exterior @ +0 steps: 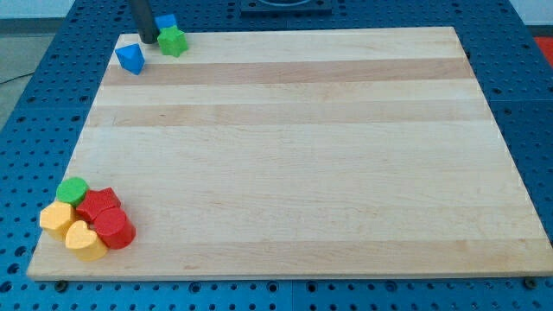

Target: Push the green star parallel to the right of the blue triangle

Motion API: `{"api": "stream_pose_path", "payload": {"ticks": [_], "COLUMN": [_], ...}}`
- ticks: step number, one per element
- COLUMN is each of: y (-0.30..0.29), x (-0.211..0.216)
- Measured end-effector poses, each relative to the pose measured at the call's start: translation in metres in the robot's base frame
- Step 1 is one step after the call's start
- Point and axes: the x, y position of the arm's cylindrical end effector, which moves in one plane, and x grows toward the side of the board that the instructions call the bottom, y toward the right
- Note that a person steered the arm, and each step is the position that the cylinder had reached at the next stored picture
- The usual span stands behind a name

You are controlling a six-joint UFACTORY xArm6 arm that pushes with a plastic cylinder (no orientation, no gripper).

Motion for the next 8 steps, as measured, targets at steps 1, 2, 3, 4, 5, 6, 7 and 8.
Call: {"api": "stream_pose_path", "payload": {"ticks": [1, 2, 3, 4, 5, 6, 7, 8], "y": [0.019, -0.021, -0.069, -0.068, -0.066, -0.046, -0.010, 0.005], "x": [0.014, 0.013, 0.000, -0.019, -0.020, -0.020, -0.019, -0.012]}}
